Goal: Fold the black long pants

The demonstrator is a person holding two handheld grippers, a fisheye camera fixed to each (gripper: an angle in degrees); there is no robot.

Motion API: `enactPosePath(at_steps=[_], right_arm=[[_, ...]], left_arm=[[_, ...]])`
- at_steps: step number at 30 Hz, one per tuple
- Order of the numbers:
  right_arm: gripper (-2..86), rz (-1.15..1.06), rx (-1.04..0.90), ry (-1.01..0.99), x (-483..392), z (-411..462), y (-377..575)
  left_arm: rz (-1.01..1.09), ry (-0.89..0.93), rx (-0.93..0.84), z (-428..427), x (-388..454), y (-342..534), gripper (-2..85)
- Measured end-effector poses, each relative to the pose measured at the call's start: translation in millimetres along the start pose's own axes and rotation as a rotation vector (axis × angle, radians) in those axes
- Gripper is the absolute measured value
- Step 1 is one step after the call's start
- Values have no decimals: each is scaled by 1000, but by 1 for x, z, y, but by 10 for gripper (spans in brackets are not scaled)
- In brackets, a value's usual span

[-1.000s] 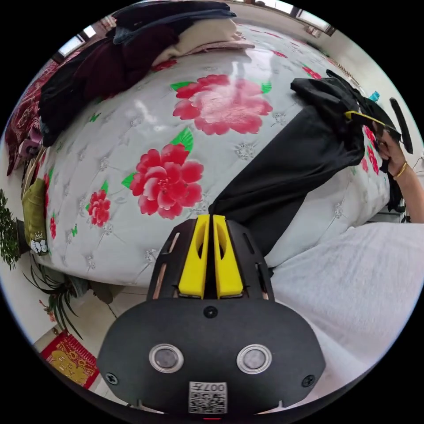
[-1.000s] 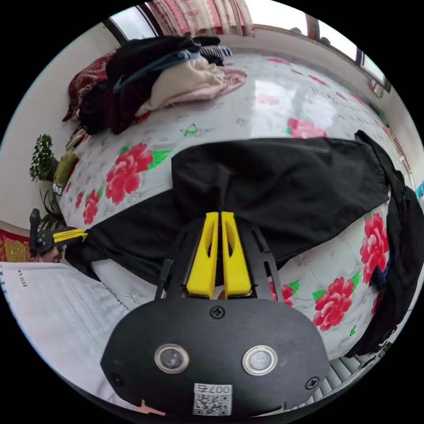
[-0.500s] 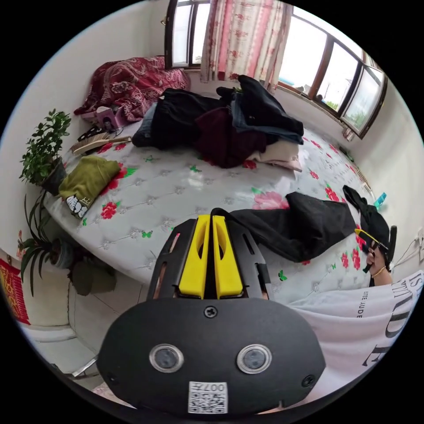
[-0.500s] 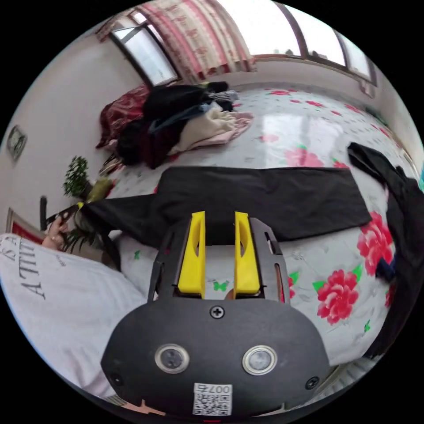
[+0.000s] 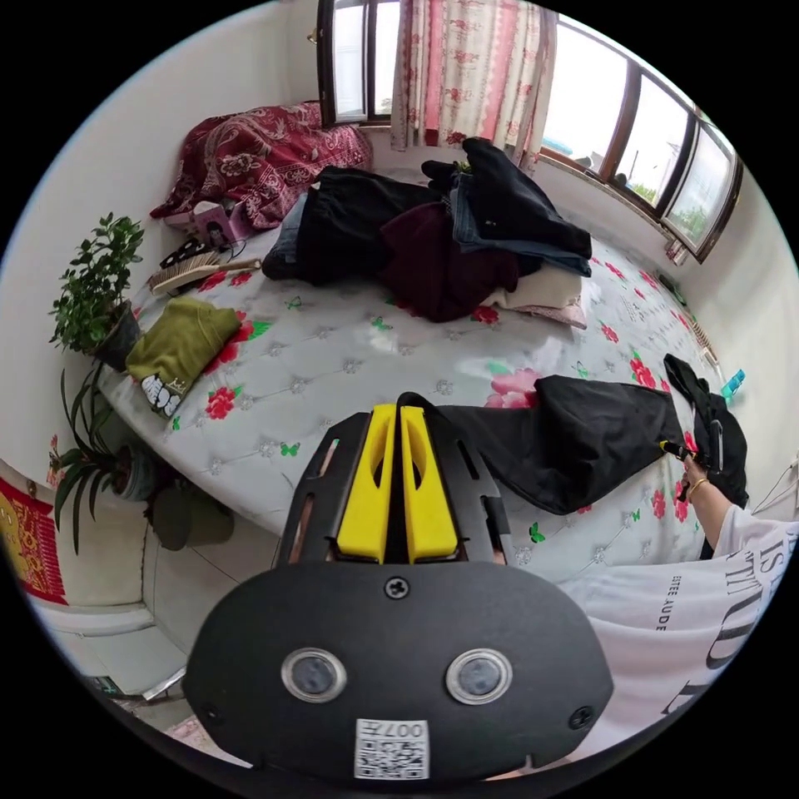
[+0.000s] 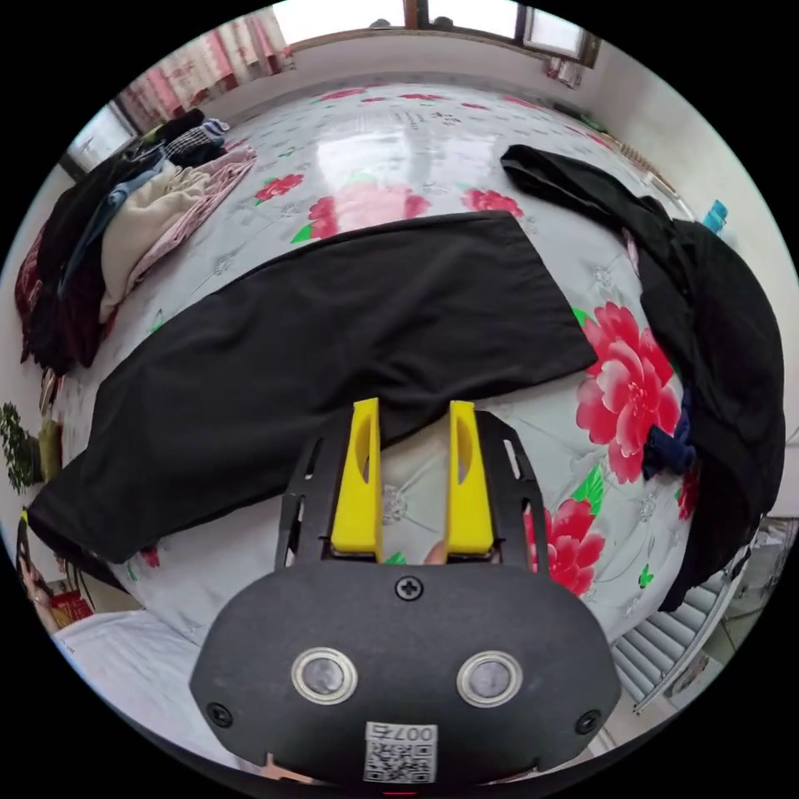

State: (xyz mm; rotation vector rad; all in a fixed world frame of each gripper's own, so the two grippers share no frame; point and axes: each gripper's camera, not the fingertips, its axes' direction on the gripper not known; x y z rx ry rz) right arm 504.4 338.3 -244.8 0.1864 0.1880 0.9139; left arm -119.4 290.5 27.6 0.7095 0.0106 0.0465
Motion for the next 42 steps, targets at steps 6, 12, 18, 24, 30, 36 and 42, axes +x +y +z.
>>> enactPosePath(at_steps=[6, 12, 18, 24, 30, 36, 42], right_arm=[[2, 30, 136, -163, 25, -59, 3], [-2, 90, 676, -264, 65, -255, 107], [-3, -28, 1052, -319, 22, -421, 267], [-3, -586, 954, -573, -139, -478, 274], [1, -1077, 589, -1039, -382, -422, 209], [26, -1333, 62, -1149, -603, -271, 222], [46, -1042, 144, -867, -546, -197, 186]], left_arm=[[177, 4, 113, -28, 67, -85, -10], [289, -99, 201, -57, 102, -114, -9], [172, -86, 22, 15, 71, -87, -8], [102, 21, 63, 4, 43, -43, -9], [188, 114, 95, -36, 33, 5, -5], [53, 74, 4, -37, -22, 49, -8], [-55, -5, -66, -52, -77, 75, 12]])
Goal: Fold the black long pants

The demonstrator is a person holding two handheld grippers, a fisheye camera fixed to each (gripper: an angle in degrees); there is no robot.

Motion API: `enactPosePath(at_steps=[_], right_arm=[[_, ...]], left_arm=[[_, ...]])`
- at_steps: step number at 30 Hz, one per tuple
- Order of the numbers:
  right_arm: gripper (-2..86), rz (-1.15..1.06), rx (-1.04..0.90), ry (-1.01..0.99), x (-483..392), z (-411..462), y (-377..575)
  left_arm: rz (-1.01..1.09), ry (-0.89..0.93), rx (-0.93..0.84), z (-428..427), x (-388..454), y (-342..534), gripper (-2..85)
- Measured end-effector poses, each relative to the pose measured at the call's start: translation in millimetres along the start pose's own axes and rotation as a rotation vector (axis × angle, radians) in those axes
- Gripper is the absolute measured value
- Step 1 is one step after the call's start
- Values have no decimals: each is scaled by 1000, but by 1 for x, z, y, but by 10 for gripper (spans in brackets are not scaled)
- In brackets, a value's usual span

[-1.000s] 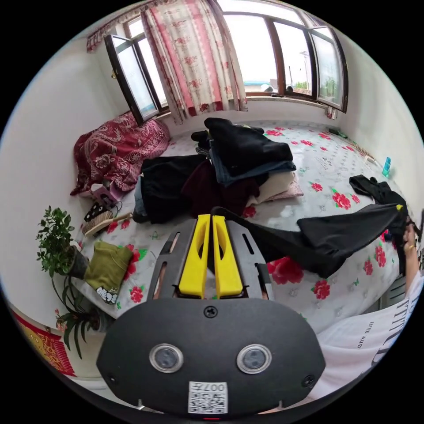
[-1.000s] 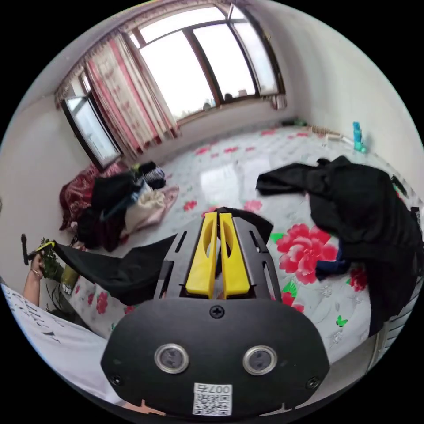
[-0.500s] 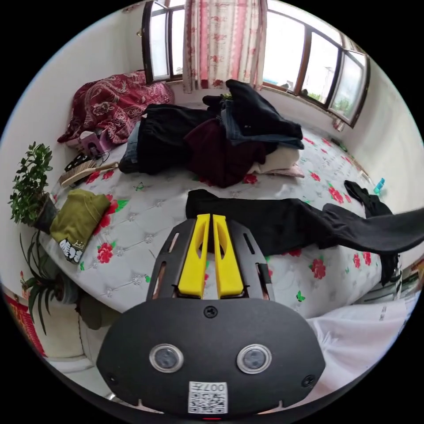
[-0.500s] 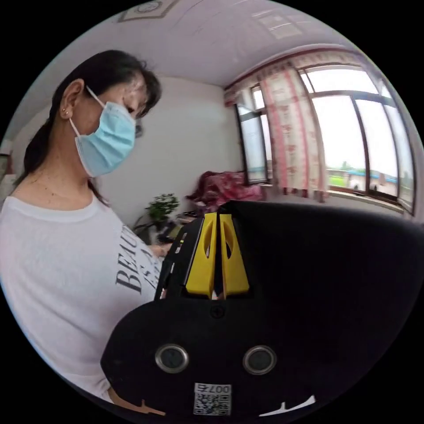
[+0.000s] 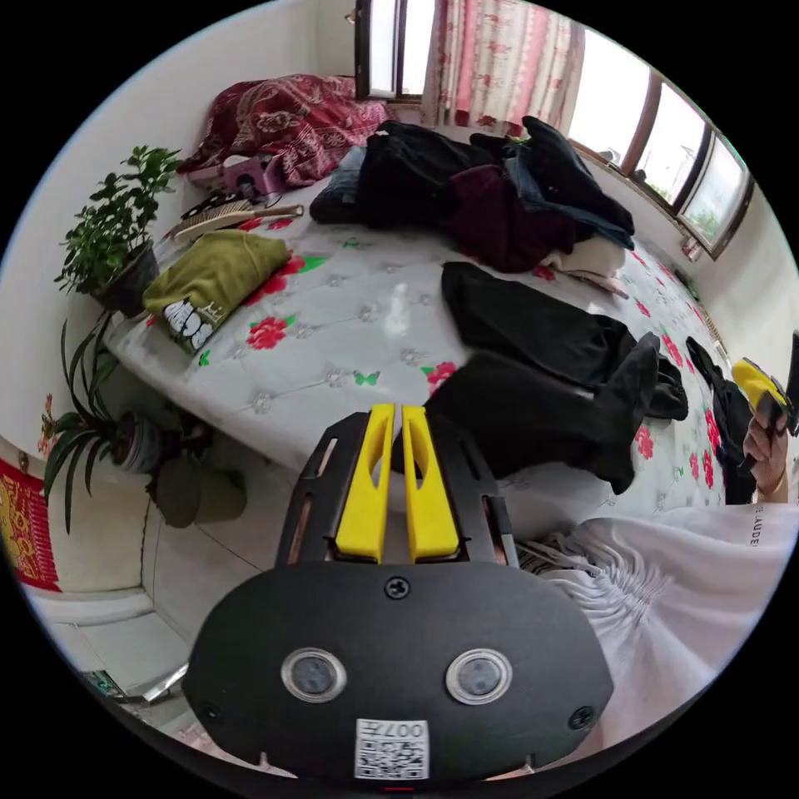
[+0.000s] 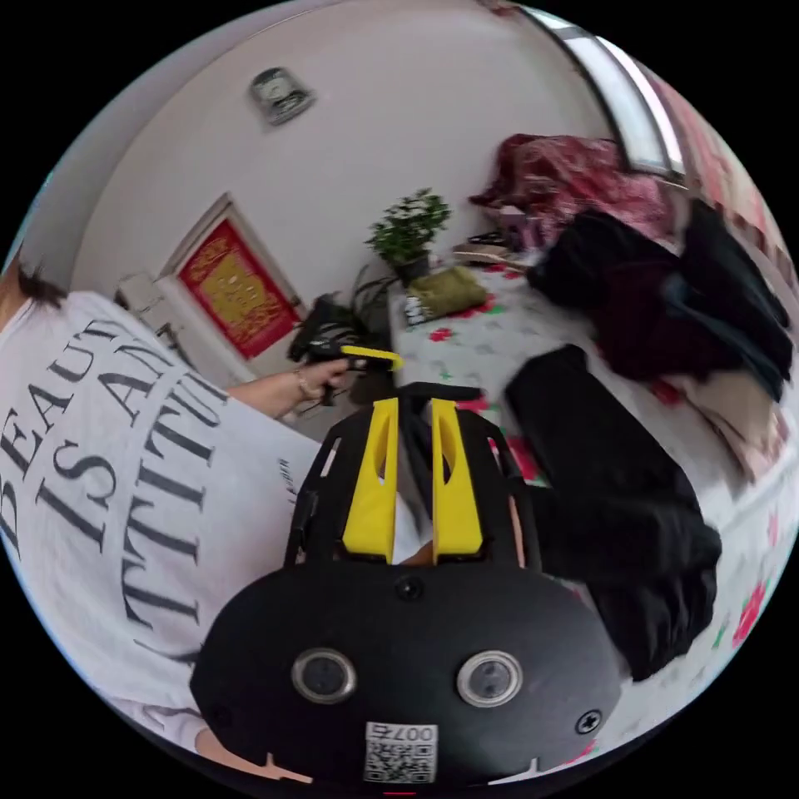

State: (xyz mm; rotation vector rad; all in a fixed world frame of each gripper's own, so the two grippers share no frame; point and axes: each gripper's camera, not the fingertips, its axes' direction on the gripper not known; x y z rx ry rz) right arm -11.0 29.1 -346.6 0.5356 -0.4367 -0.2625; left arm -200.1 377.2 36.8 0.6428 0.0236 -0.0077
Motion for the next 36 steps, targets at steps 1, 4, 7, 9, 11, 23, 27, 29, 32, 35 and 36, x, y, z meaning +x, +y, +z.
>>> enactPosePath(at_steps=[1, 4, 7, 9, 11, 23, 27, 29, 32, 35, 36], right_arm=[[47, 52, 16, 42, 15, -8, 10], [51, 347, 93, 269, 93, -57, 64], [57, 534, 144, 455, 149, -100, 108], [62, 642, 131, 511, 192, -117, 129], [65, 718, 107, 524, 225, -120, 141], [20, 913, -48, 474, 358, -71, 162], [6, 645, 314, 488, 300, -173, 124], [4, 482, 431, 543, 254, -222, 119], [3, 261, 471, 677, 184, -274, 138], [3, 235, 402, 758, 150, -285, 188], [3, 304, 346, 769, 152, -278, 213]], left_arm=[[-12, 7, -10, -1, -4, -2, 26], [-6, 59, -19, -1, 0, -17, 67], [24, 102, -65, 11, 15, -46, 102], [22, 132, -101, 25, 23, -65, 117], [20, 162, -167, 51, 36, -90, 132], [44, 10, -317, 87, 64, -216, -3], [-75, 118, -47, -10, 17, -268, -8], [-154, 218, 178, -83, -20, -275, -8], [-178, 294, 392, -138, -53, -255, -7], [-181, 320, 401, -132, -72, -228, -4], [-188, 329, 369, -124, -75, -223, -2]])
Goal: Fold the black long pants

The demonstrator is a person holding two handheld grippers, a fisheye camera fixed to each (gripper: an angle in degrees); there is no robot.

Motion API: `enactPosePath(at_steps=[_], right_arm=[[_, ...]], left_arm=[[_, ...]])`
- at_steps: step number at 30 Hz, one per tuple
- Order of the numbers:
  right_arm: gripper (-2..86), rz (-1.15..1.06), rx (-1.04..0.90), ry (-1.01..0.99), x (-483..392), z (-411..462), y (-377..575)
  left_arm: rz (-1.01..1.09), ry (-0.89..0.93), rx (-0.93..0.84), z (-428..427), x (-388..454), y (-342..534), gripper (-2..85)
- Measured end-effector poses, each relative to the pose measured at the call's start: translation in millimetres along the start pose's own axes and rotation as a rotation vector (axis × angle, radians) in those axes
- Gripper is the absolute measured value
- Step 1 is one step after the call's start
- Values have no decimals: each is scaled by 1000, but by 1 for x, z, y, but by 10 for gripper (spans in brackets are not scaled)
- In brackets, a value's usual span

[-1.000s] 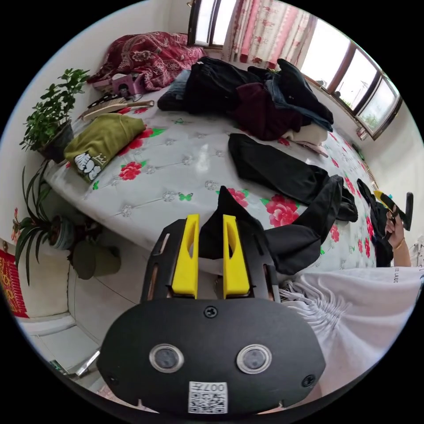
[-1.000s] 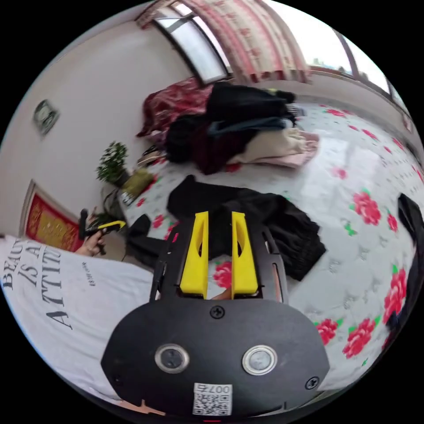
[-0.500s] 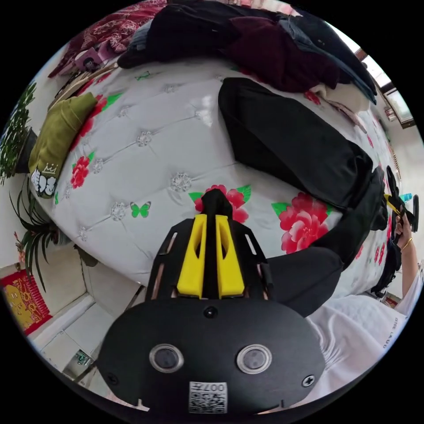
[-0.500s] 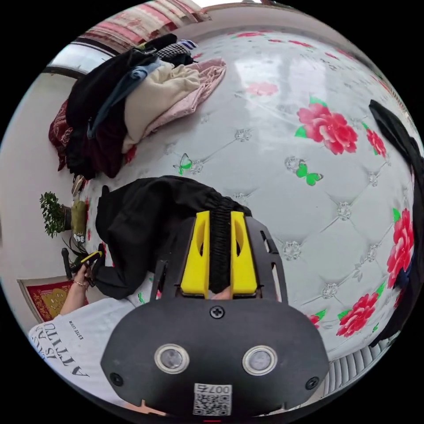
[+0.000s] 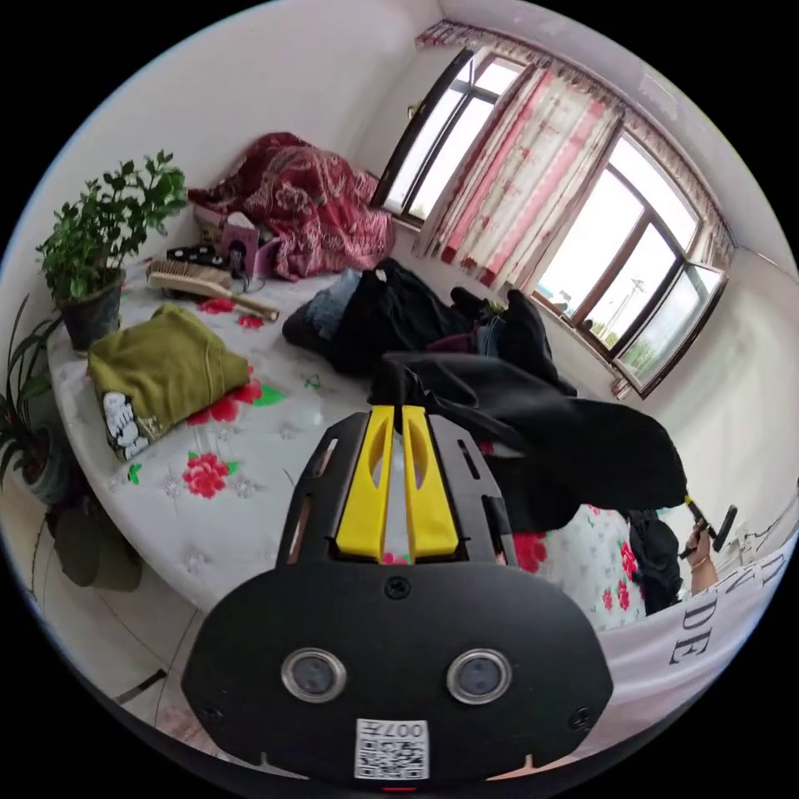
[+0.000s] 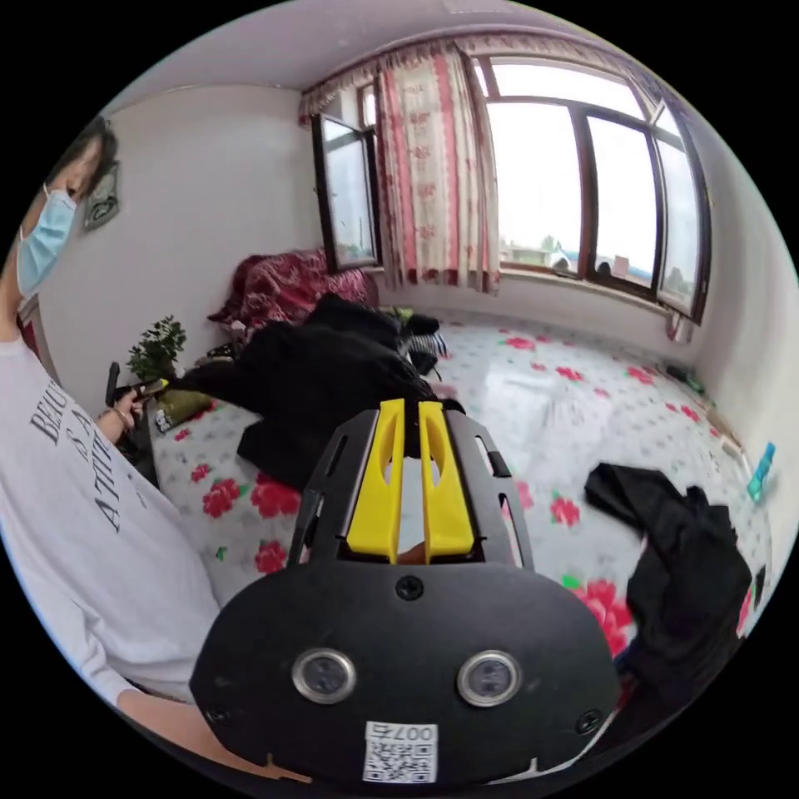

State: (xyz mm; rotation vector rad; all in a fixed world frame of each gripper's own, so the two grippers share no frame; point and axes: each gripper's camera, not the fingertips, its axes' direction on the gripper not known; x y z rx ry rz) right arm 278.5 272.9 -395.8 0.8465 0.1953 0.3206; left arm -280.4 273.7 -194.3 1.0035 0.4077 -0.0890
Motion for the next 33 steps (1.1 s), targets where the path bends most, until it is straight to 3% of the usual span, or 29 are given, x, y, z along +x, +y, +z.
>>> enactPosePath(at_steps=[6, 9, 15, 19, 25, 30, 32, 33], right_arm=[[8, 451, -415, 154, 48, 40, 165], [26, 603, -360, 131, 52, 29, 208], [67, 508, -389, 127, 43, 66, 194], [89, 589, -384, 55, 65, 107, 183], [102, 685, -555, 99, 91, 182, 185], [98, 656, -676, 148, 87, 214, 189], [90, 604, -712, 158, 84, 215, 185], [85, 574, -717, 171, 82, 211, 181]], left_arm=[[-70, -178, -329, 45, -38, 87, 20], [-102, -246, -407, 43, -51, 105, 41], [-16, -184, -433, 61, -29, 81, 72], [37, -114, -450, 106, 8, 59, 103], [99, -102, -450, 162, 61, 25, 119], [155, -223, -607, 231, 88, 32, 118], [168, -329, -730, 264, 85, 52, 81], [203, -343, -698, 264, 87, 58, 32]])
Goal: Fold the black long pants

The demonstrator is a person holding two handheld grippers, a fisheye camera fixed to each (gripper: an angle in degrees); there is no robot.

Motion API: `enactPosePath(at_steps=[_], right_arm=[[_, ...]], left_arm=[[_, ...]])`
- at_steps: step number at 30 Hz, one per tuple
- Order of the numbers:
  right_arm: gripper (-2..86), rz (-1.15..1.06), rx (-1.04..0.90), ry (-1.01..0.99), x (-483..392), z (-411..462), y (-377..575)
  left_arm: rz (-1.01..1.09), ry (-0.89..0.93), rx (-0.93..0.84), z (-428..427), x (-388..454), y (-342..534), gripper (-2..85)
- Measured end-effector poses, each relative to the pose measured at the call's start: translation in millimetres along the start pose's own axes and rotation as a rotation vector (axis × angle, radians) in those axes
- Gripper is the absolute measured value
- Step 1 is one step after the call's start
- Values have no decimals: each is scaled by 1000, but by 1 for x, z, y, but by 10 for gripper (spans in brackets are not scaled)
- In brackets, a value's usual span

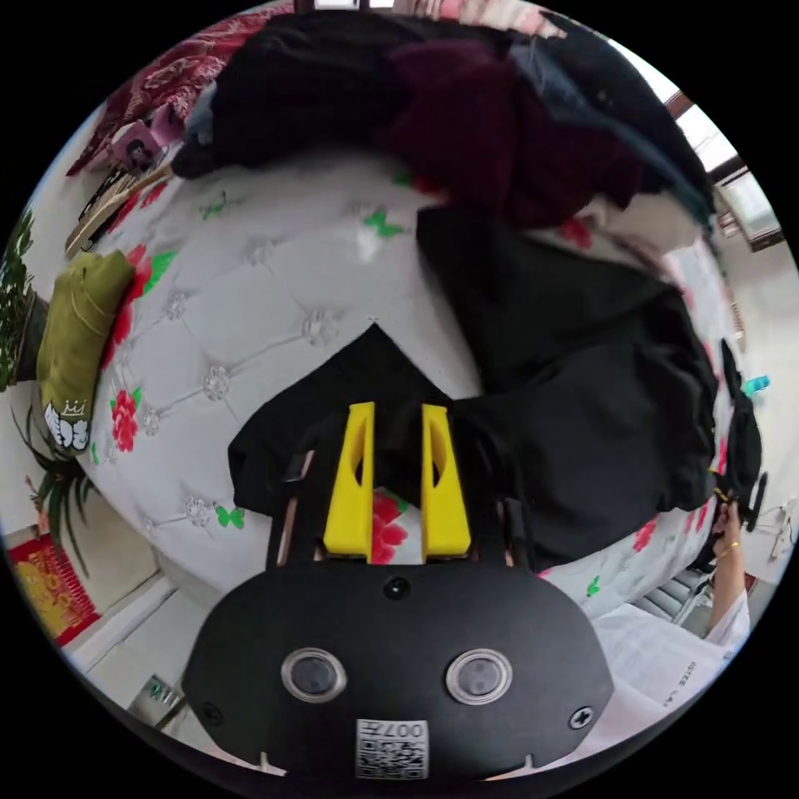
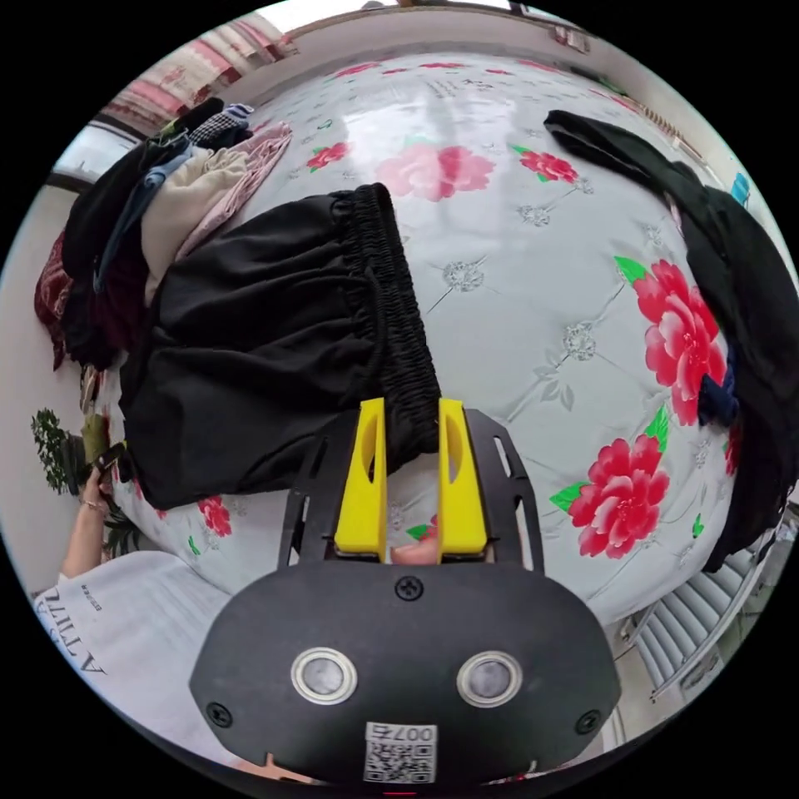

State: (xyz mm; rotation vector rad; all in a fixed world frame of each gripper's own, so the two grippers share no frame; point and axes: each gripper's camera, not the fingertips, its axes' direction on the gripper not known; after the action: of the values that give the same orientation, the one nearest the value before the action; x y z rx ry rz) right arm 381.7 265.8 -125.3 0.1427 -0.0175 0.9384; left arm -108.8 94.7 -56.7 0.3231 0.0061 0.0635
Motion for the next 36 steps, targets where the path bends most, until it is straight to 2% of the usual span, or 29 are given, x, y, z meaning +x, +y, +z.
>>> enactPosePath(at_steps=[1, 3, 5, 10, 13, 17, 20, 24, 29, 32, 36], right_arm=[[82, -10, 6, 10, -1, -4, 1], [71, -57, 78, 31, -3, -35, 7], [65, -91, 160, 39, -3, -67, 19], [58, -159, 281, 149, 2, -134, 70], [57, -106, 209, 170, 27, -125, 102], [57, 98, -36, 200, 80, -61, 144], [59, 237, 14, 214, 97, -64, 171], [65, 188, 193, 96, 77, -95, 164], [71, -7, 276, 2, 12, -100, 100], [77, -99, 263, -48, -27, -90, 49], [83, -192, 152, -11, -68, -56, -20]], left_arm=[[-15, -15, 32, -4, -3, 4, 4], [-15, 15, 35, -12, -14, 9, -4], [-5, 47, 119, -37, -30, 27, -7], [2, 114, 243, -96, -91, 120, -9], [-77, 131, 198, -79, -124, 177, -9], [-200, 150, 74, -39, -154, 229, -8], [-239, 165, 117, -45, -166, 245, -3], [-176, 191, 159, -52, -162, 203, 49], [-54, 276, 244, -63, -127, 91, 93], [48, 236, 204, -48, -85, -2, 107], [117, 195, 137, -20, -47, -80, 116]])
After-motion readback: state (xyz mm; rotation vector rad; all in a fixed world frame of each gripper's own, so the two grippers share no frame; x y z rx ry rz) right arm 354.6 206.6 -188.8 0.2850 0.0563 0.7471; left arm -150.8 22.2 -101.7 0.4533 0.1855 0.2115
